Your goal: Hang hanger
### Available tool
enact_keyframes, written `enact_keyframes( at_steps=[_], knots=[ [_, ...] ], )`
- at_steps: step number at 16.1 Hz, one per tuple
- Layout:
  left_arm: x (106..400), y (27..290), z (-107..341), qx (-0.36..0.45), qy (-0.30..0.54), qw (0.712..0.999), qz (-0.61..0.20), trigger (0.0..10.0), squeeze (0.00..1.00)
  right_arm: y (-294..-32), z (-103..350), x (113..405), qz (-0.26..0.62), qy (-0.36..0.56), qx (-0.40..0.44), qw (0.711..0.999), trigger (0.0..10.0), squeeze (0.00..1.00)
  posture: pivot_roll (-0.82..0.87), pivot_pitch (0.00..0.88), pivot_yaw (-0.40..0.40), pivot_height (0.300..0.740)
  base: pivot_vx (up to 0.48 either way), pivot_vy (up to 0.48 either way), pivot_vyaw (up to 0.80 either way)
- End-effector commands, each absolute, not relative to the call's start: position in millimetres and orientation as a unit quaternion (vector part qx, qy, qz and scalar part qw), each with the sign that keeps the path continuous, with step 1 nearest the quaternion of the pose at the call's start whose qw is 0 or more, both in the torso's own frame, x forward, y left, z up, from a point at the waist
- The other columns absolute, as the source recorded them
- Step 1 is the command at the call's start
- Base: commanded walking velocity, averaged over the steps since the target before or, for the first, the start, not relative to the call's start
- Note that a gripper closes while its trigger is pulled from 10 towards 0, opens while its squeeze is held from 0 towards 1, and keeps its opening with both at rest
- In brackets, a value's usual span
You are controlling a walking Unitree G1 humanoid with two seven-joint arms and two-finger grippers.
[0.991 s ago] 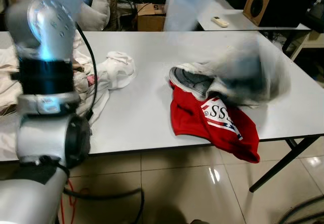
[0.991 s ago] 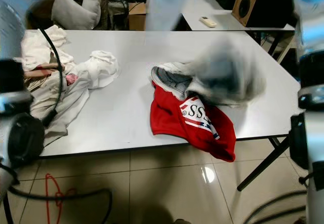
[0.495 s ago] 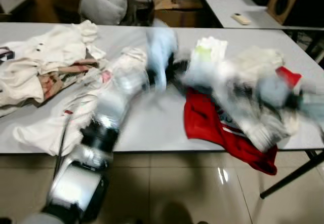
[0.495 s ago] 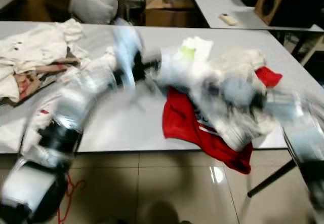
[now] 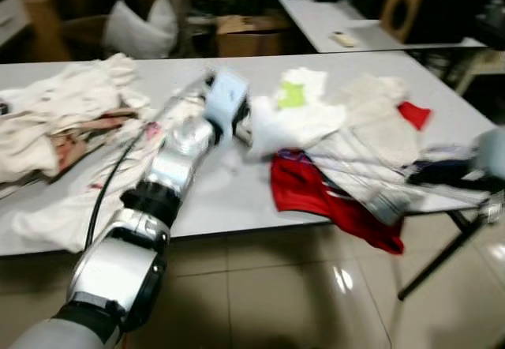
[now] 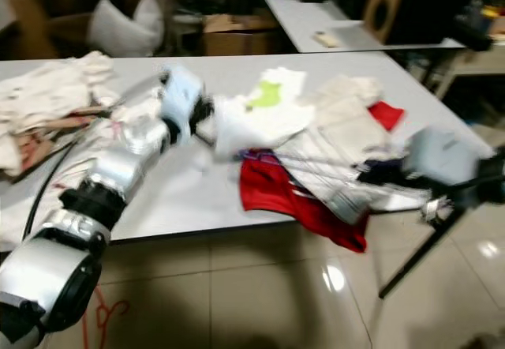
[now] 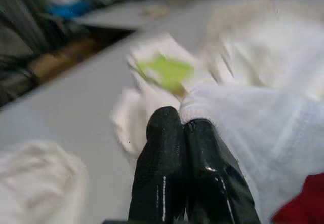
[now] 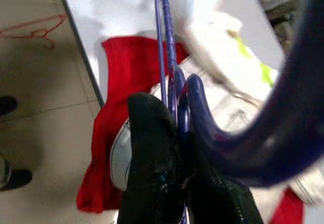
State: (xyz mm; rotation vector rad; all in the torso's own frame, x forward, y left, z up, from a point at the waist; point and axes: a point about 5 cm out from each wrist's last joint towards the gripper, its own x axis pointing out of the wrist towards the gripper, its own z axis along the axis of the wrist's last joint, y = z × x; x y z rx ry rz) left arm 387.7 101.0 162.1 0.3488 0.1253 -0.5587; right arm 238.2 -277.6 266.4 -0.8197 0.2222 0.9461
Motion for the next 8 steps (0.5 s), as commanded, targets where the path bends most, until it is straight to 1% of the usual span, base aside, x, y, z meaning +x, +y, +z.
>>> enact_keyframes(
  at_steps=[1, 2, 3, 4, 5, 6, 7, 8],
  knots=[
    [383.1, 100.9, 146.2, 0.184, 0.089, 0.934, -0.292, 10.0, 0.0, -277.3, 283.6, 233.6, 0.448, 0.09, -0.373, 0.807, 10.0, 0.0, -0.23, 0.0, 0.036, 0.74, 0.0, 0.0, 0.0],
    [374.0, 99.5, 129.8, 0.168, 0.118, 0.919, -0.337, 10.0, 0.0, -279.3, 297.1, 230.4, 0.442, 0.067, -0.365, 0.817, 10.0, 0.0, -0.23, 0.0, 0.033, 0.74, 0.0, 0.0, 0.0],
    [364.3, 93.4, 125.4, 0.142, 0.12, 0.897, -0.4, 10.0, 0.7, -283.0, 305.7, 229.2, 0.427, 0.05, -0.352, 0.831, 10.0, 0.0, -0.23, 0.0, 0.032, 0.74, 0.0, 0.0, 0.0],
    [354.7, 87.3, 126.3, 0.122, 0.111, 0.874, -0.457, 10.0, 1.0, -288.0, 310.3, 228.3, 0.407, 0.041, -0.341, 0.847, 10.0, 0.0, -0.22, 0.0, 0.028, 0.74, 0.0, 0.0, 0.0],
    [349.9, 85.6, 128.0, 0.123, 0.105, 0.862, -0.48, 10.0, 1.0, -290.4, 310.4, 229.1, 0.394, 0.04, -0.334, 0.855, 10.0, 0.0, -0.22, 0.0, 0.028, 0.74, 0.0, 0.0, 0.0],
    [342.1, 84.9, 133.0, 0.134, 0.09, 0.844, -0.511, 10.0, 1.0, -292.8, 306.5, 233.9, 0.362, 0.039, -0.331, 0.87, 10.0, 0.0, -0.22, 0.0, 0.025, 0.74, 0.0, 0.0, 0.0],
    [339.8, 84.9, 134.8, 0.137, 0.086, 0.839, -0.519, 10.0, 1.0, -293.4, 304.7, 236.0, 0.35, 0.038, -0.334, 0.874, 10.0, 0.0, -0.22, 0.0, 0.024, 0.74, 0.0, 0.0, 0.0],
    [332.8, 88.4, 144.6, 0.157, 0.069, 0.822, -0.543, 10.0, 1.0, -292.2, 297.0, 242.7, 0.321, 0.035, -0.324, 0.889, 10.0, 0.0, -0.21, 0.0, 0.024, 0.74, 0.0, 0.0, 0.0]
  ],
)
